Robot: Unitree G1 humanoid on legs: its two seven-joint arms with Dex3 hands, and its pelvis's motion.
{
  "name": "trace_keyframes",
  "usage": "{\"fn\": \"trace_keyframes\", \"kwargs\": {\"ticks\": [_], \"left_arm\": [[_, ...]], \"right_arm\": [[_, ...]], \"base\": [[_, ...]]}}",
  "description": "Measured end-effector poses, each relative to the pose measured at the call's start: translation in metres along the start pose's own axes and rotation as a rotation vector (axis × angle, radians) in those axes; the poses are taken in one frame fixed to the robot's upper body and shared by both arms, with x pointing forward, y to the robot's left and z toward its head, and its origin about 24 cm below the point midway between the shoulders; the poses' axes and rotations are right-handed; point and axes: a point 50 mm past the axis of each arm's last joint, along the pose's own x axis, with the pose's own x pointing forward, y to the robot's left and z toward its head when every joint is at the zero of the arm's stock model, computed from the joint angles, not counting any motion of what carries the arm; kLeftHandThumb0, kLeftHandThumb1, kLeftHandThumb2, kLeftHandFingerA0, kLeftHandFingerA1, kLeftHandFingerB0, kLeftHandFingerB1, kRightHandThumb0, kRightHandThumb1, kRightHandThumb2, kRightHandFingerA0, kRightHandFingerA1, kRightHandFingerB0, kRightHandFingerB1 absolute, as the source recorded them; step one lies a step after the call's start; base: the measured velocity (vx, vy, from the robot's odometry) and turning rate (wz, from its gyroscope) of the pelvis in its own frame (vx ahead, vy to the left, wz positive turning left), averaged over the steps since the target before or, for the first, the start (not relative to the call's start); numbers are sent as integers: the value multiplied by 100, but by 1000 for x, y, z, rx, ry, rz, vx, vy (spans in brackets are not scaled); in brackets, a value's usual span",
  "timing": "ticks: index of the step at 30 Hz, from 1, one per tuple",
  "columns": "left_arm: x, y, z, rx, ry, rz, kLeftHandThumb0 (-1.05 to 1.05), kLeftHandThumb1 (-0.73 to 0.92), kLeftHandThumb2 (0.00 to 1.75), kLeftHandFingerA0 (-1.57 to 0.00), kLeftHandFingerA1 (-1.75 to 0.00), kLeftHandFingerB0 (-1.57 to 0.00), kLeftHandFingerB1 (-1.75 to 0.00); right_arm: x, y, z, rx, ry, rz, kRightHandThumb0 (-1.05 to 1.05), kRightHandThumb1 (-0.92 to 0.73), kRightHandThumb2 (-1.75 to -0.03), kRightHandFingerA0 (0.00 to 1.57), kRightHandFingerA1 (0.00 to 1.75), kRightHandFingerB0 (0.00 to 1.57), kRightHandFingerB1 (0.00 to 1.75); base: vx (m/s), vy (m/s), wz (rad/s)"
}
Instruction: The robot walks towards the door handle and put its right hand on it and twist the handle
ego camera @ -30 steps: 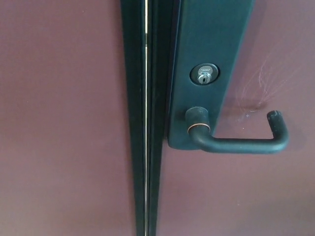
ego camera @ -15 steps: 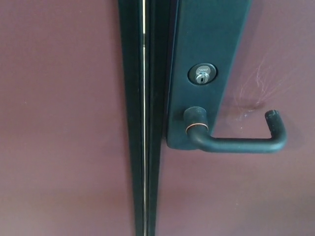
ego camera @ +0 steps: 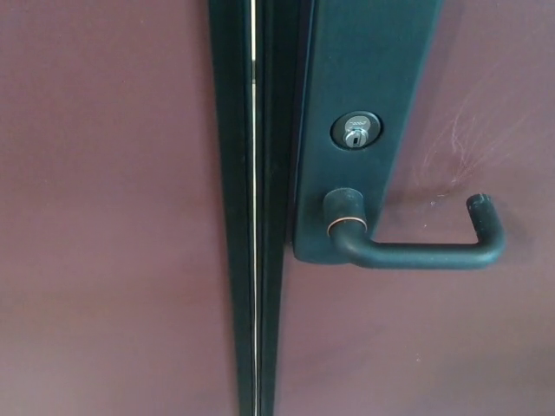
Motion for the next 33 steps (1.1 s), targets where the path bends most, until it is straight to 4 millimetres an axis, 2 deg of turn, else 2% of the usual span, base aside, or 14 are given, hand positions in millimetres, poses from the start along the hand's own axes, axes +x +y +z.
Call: {"fn": "trace_keyframes", "kwargs": {"ticks": [11,17,26,27,28,29,31,32,33], "left_arm": [[1,0,2,0,-6,1,-13,73,61,-47,-44,-35,-37],[1,0,4,0,-11,1,-13,73,61,-47,-44,-35,-36],[2,1,5,1,-14,1,-14,73,61,-46,-43,-34,-36],[2,1,6,1,-16,2,-14,73,61,-46,-43,-34,-36],[2,1,7,1,-18,2,-14,73,61,-46,-43,-34,-36],[2,1,8,1,-22,2,-14,73,61,-46,-43,-34,-36],[3,1,10,1,-26,1,-14,73,61,-46,-43,-34,-36],[3,1,10,1,-28,0,-14,73,61,-46,-43,-34,-36],[3,1,11,1,-30,-1,-14,73,61,-46,-43,-34,-36]], "right_arm": [[17,-30,57,-9,-204,50,-51,-46,-54,82,62,73,50],[31,-34,93,-11,-333,129,-48,-43,-53,82,59,73,51],[52,-18,157,-26,-535,349,-47,-39,-52,79,56,70,47],[54,-16,164,-30,-555,375,-52,-33,-74,78,67,61,56],[56,-13,172,-36,-579,408,-48,-31,-74,75,67,58,56],[59,-9,181,-42,-604,444,-47,-38,-53,74,54,67,46],[63,-1,198,-57,-647,514,-44,-41,-53,74,53,66,45],[64,2,204,-63,-660,544,-43,-32,-75,67,65,50,54],[66,6,211,-69,-674,579,-43,-32,-75,67,65,50,54]], "base": [[0,0,0],[0,0,0],[0,0,0],[0,0,0],[0,0,0],[0,0,0],[0,0,0],[0,0,0],[0,0,0]]}}
